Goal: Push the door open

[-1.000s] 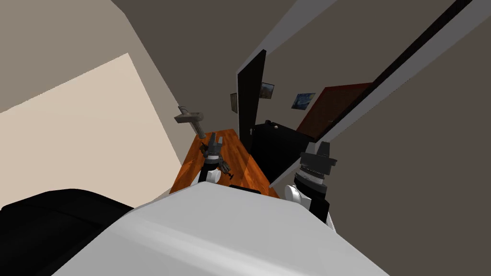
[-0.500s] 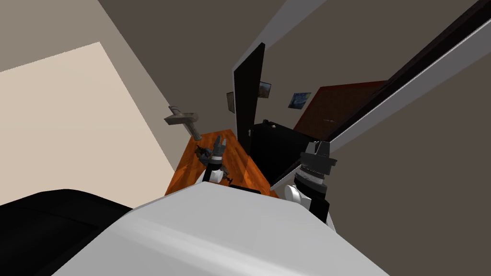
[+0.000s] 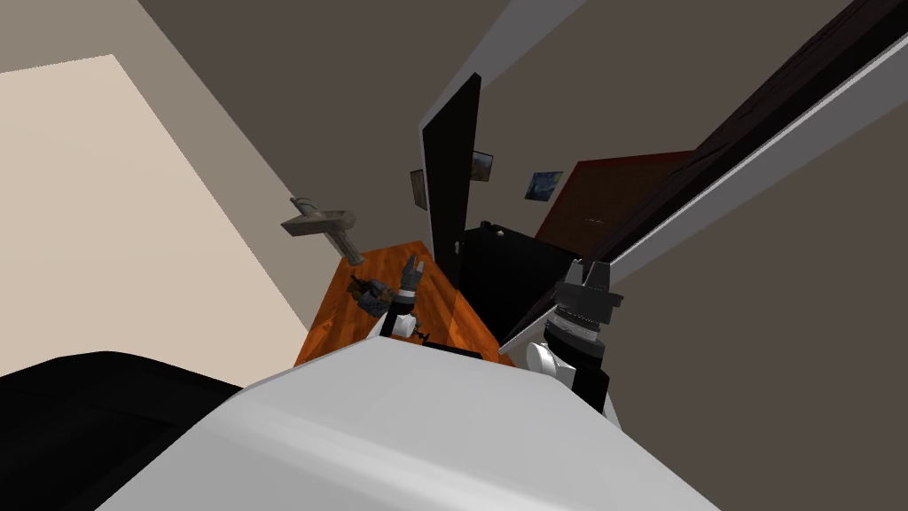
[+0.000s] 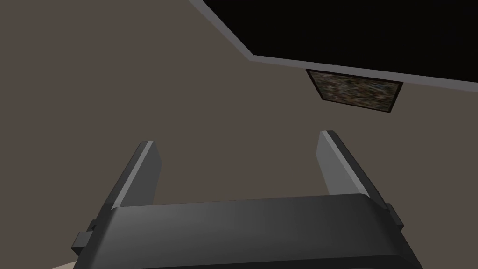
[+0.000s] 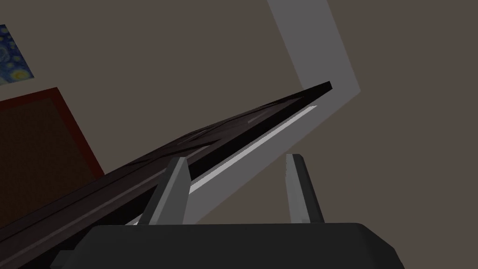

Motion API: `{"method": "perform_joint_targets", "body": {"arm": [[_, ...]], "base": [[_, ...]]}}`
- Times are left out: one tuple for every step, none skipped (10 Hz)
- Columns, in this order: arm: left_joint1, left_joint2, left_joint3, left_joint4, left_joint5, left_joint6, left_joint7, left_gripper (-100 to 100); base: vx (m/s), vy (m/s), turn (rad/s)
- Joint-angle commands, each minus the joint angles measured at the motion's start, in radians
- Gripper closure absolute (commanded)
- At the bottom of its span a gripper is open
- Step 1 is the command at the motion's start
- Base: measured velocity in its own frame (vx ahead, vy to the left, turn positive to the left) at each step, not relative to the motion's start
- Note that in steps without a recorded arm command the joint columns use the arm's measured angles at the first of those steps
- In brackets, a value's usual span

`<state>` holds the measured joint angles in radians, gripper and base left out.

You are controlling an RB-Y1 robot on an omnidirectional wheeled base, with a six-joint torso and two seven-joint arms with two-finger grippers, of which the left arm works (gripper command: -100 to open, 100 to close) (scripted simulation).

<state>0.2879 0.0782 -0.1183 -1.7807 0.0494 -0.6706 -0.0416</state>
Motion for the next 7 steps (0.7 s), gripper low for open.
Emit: {"method": "perform_joint_targets", "body": {"arm": [[-0.01, 0.003, -0.006, 0.022, 0.0, 0.001, 0.002, -100], [-0.01, 0.003, -0.006, 0.022, 0.0, 0.001, 0.002, -100], [-0.018, 0.005, -0.01, 0.042, 0.001, -0.001, 0.004, -100], [-0.018, 0.005, -0.01, 0.042, 0.001, -0.001, 0.004, -100], [-0.026, 0.007, -0.015, 0.062, 0.001, -0.004, 0.006, -100], [-0.026, 0.007, -0.015, 0.062, 0.001, -0.004, 0.006, -100], [-0.035, 0.009, -0.019, 0.083, 0.001, -0.006, 0.008, -100]], "base": [[0.067, 0.02, -0.055], [0.041, 0.006, -0.025], [0.023, 0.021, -0.054], [0.042, 0.036, -0.043], [0.053, 0.038, -0.047], [0.044, 0.018, -0.044], [0.056, 0.028, -0.046]]}}
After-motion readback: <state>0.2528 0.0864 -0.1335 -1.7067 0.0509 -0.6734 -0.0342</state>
